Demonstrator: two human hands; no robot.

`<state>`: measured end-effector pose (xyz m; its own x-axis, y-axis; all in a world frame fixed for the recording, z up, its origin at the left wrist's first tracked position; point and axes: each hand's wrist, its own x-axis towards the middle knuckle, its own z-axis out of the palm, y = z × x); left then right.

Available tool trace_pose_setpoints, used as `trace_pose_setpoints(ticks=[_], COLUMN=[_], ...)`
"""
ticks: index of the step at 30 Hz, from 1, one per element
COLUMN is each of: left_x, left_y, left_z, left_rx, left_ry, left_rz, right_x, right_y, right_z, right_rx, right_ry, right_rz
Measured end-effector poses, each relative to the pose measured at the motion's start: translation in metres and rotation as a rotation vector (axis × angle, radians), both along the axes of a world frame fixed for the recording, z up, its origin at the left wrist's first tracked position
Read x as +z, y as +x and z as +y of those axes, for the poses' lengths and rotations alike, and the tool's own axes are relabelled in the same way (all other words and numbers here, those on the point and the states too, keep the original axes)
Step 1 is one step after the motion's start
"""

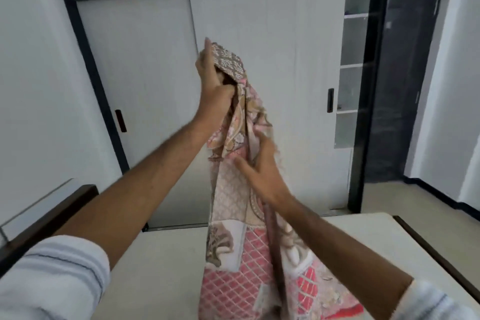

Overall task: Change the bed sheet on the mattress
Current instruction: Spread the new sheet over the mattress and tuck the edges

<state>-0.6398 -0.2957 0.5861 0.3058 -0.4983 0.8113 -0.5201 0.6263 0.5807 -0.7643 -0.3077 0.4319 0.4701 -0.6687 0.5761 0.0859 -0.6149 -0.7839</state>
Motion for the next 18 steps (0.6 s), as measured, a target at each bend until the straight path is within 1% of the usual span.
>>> trace_pose_setpoints(ticks=[3,5,7,8,11,12,14,16,18], left_x=[-0.026,-0.041,-0.044,-0.043,-0.037,-0.036,-0.035,-0.033,-0.032], left_y=[-0.033,-0.044,-0.041,-0.035,-0.019,-0.014,-0.004,0.007,0.02], left_z=[-0.013,-0.019,-0.027,-0.032,-0.042,-0.045,-0.051,-0.057,-0.063], left_rx=[0.026,0.077,0.167,0.211,0.284,0.299,0.339,0.41,0.478], left_ry=[0.062,0.045,-0.018,-0.029,0.017,0.014,0.0,-0.019,-0.014], left_rz=[-0.323,-0.525,-0.62,-0.622,-0.508,-0.487,-0.502,-0.553,-0.567], right_x=[-0.012,-0.013,-0.013,-0.013,-0.012,-0.012,-0.012,-0.015,-0.015], right_y=[0.026,0.033,0.032,0.029,0.019,0.015,0.005,-0.008,-0.023], right_z=[-0.005,-0.016,-0.032,-0.038,-0.05,-0.054,-0.062,-0.071,-0.079], right_rx=[-0.135,-0.254,-0.338,-0.357,-0.336,-0.292,-0.16,-0.061,-0.028], right_ry=[0.011,0.003,-0.009,-0.01,-0.071,-0.096,-0.096,0.007,0.168], right_rz=[0.07,0.034,0.002,0.015,0.08,0.09,0.087,0.083,0.013])
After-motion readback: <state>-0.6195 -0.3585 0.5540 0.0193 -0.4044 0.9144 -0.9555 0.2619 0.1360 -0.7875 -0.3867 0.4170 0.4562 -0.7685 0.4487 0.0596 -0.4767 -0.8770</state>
